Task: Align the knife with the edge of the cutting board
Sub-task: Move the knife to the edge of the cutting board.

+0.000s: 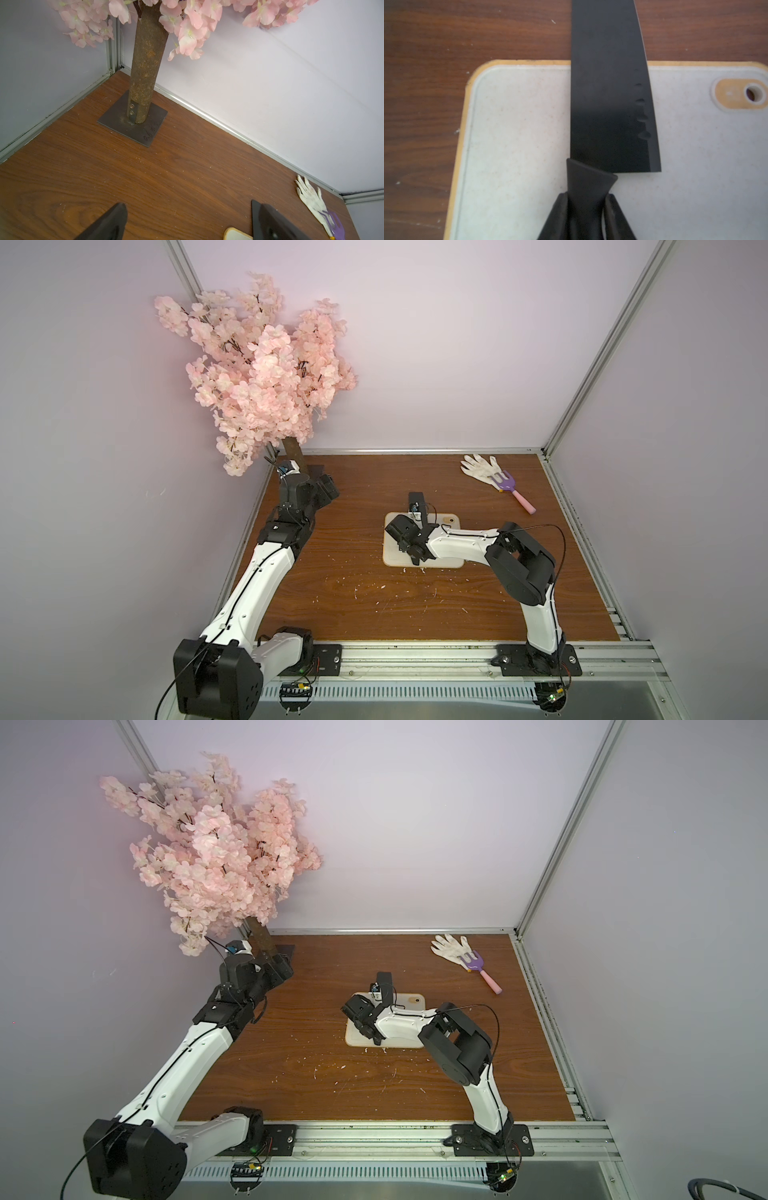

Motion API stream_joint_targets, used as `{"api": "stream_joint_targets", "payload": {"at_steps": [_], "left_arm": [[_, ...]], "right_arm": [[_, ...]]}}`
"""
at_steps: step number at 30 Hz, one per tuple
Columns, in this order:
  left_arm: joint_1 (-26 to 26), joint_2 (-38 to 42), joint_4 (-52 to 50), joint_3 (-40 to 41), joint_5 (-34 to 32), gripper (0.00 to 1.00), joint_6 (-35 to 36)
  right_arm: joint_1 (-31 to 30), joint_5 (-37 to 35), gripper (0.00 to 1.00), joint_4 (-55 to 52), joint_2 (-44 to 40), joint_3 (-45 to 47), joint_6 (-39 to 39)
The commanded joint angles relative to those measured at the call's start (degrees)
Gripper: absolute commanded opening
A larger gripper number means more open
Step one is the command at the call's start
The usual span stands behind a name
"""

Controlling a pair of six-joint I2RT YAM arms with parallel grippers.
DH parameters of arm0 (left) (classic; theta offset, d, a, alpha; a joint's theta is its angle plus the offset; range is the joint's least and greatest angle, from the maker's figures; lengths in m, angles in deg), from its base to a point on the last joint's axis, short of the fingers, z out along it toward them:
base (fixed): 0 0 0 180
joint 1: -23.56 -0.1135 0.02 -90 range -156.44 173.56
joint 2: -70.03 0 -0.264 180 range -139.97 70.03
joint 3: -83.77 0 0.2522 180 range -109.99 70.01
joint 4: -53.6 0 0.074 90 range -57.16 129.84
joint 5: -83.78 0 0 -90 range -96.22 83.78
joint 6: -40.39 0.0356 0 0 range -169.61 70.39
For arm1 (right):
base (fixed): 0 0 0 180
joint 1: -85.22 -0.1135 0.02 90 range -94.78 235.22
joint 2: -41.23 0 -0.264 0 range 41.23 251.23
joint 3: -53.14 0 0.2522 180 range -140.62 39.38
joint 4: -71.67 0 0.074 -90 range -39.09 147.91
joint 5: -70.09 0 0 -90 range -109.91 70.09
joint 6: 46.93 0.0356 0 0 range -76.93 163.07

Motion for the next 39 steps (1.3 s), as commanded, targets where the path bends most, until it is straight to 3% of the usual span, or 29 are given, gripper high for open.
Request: {"api": "stream_joint_targets", "payload": {"at_steps": [1,14,29,39], "left_arm": [[-0.7,0.3,-0.2,0.6,-0.8,1.0,0.6],[-0.7,0.2,-0.2,0.6,-0.4,1.0,1.3],[-0.7,0.2,-0.3,0.6,-0.4,1.0,1.5],[-0.7,0.1,-0.4,0.4,-0.5,1.0,1.5]], "right_arm": [[0.0,-2.0,0.2,-1.2,-2.8,0.3,-1.5],[-0.2,-5.2,0.07,-0.8,-10.0,2.5,-6.0],[1.8,-4.8,0.07,1.9,-18.0,15.5,-6.1],[2.1,-1.7,0.13,5.1,-17.4,18.8,-5.8]]}}
